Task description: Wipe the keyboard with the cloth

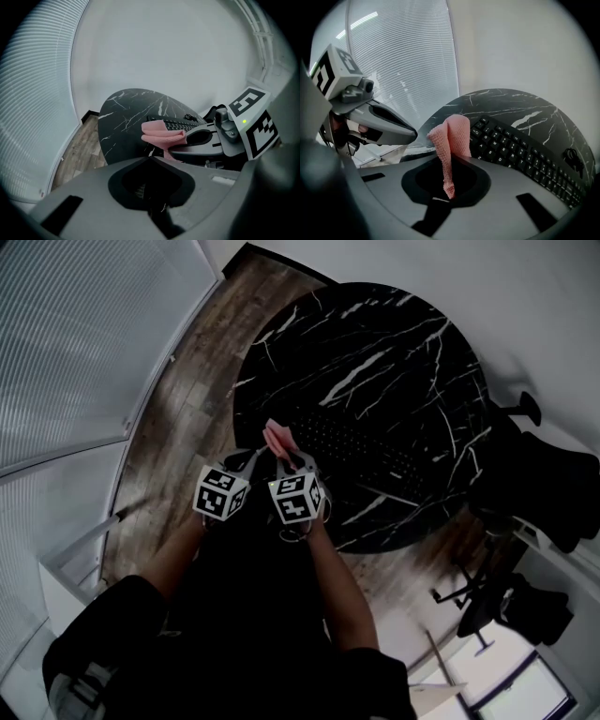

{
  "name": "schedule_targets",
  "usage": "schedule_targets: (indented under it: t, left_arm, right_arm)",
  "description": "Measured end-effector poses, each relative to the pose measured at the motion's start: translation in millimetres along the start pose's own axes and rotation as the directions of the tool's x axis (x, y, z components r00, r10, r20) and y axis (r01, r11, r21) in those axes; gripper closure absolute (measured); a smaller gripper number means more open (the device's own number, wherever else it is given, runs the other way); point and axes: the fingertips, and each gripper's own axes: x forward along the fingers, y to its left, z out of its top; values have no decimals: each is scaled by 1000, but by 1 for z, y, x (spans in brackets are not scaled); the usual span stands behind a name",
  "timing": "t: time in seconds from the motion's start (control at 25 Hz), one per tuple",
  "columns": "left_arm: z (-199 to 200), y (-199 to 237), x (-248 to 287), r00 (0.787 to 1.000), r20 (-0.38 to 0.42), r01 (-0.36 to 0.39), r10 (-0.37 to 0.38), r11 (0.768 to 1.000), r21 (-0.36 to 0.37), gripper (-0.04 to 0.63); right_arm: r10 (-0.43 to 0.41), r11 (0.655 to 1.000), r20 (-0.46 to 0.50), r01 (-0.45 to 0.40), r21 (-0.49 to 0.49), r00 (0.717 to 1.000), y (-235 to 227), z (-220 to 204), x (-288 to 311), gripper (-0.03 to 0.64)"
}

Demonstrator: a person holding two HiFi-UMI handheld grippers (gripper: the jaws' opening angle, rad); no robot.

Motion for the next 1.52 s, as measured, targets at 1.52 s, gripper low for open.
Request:
schedule_targets:
  t: [1.52]
  left_arm:
    - [68, -234, -66, 957, 277, 3, -86, 958, 287, 597]
  right_arm:
    - [-308, 949, 523, 220, 224, 795, -79, -55, -289, 611]
